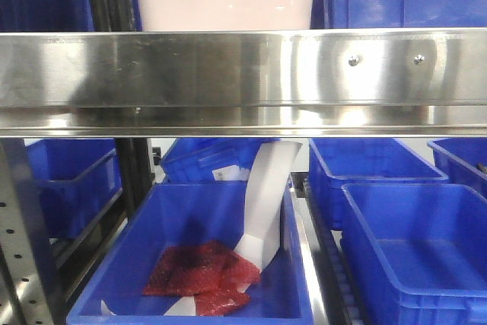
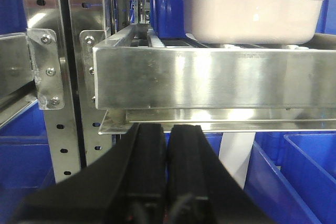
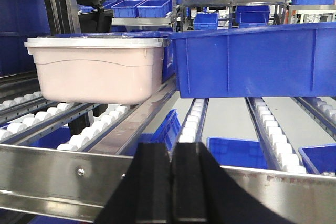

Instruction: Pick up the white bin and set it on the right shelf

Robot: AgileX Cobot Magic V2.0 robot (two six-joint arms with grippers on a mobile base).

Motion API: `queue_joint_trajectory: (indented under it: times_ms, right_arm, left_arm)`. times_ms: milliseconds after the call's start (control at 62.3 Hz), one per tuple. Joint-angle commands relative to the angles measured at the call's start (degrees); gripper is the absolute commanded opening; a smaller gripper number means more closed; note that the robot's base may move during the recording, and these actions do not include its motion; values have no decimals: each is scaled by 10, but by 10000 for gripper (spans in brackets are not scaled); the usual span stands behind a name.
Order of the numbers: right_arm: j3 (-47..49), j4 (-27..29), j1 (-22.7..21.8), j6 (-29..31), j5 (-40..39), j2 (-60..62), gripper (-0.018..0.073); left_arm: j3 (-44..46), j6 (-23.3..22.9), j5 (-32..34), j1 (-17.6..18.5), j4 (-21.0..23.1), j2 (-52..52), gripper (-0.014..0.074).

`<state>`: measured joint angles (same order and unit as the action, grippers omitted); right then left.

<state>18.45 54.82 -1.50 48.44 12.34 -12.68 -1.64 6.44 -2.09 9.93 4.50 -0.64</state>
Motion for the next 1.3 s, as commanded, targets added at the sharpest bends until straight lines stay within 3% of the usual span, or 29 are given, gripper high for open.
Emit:
queue_joint_trajectory:
  times_ms: [0, 979, 1044, 1124, 1236, 1284]
  right_arm:
    - [16, 11, -4, 2, -27, -4, 69]
    - [16, 0, -4, 1, -23, -4, 69]
    - [16, -38, -4, -8, -20, -4, 69]
    - [16, -121, -4, -65, -16, -4, 69]
    - [16, -296, -4, -225, -7, -4, 69]
    - [16, -372, -4, -319, -6, -4, 69]
  left_arm:
    - [0, -5, 43, 0, 3, -6, -118]
    - [0, -5, 43, 0, 3, -6, -118]
    - [0, -5, 43, 0, 3, -6, -118]
    - [0, -5, 43, 0, 3, -6, -118]
    - [0, -5, 43, 0, 3, -6, -118]
    - [0, -5, 43, 0, 3, -6, -118]
